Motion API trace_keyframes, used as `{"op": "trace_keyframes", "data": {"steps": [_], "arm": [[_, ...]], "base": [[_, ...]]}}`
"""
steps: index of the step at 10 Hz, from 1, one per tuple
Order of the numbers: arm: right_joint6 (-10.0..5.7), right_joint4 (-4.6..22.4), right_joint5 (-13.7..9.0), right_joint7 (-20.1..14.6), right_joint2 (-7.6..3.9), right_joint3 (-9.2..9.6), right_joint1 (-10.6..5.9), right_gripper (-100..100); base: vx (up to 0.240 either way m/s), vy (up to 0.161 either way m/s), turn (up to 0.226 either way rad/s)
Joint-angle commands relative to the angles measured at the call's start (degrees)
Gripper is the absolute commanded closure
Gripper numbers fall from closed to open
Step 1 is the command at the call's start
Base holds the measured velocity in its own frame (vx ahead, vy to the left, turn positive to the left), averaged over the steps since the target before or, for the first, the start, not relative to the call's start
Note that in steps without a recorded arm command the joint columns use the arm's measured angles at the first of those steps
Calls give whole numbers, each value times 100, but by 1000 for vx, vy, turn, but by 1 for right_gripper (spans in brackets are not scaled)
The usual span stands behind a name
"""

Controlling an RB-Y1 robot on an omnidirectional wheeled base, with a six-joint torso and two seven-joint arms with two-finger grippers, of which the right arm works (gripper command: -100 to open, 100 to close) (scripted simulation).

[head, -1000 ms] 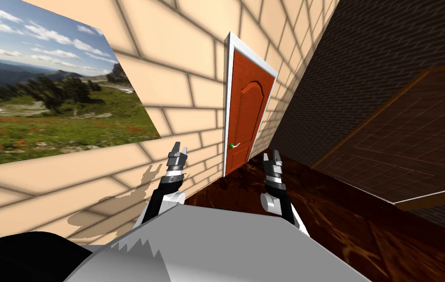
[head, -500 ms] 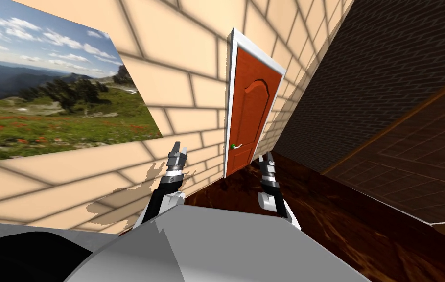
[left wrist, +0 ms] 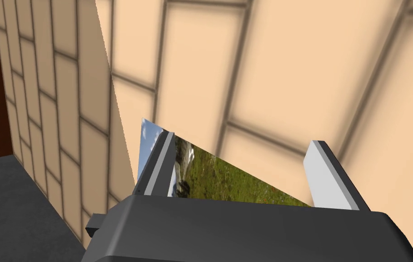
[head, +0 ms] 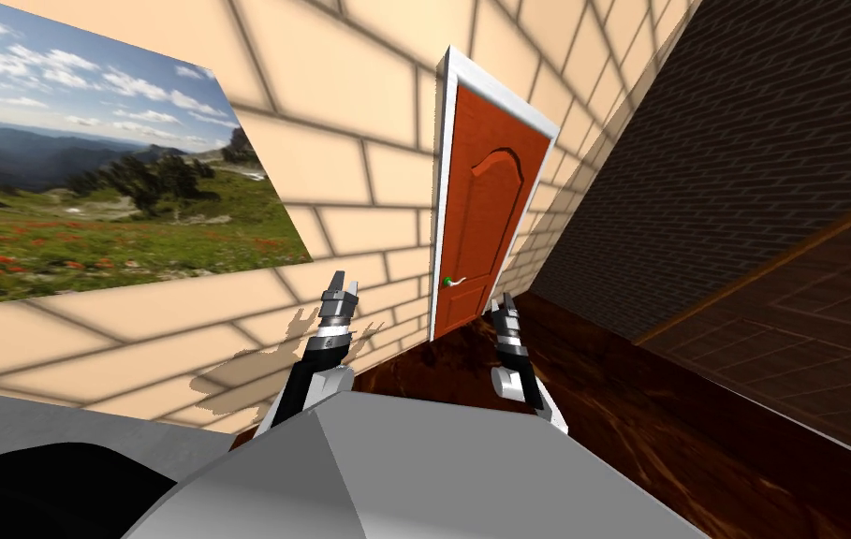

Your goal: Pull the door open

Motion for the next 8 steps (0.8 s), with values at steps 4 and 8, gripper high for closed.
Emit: {"op": "trace_keyframes", "data": {"steps": [4,8], "arm": [[-21,621,16,-72,-90,32,-265,-100],[-59,1191,27,-149,-183,59,-507,-100]], "base": [[28,-61,106],[25,-63,101]]}}
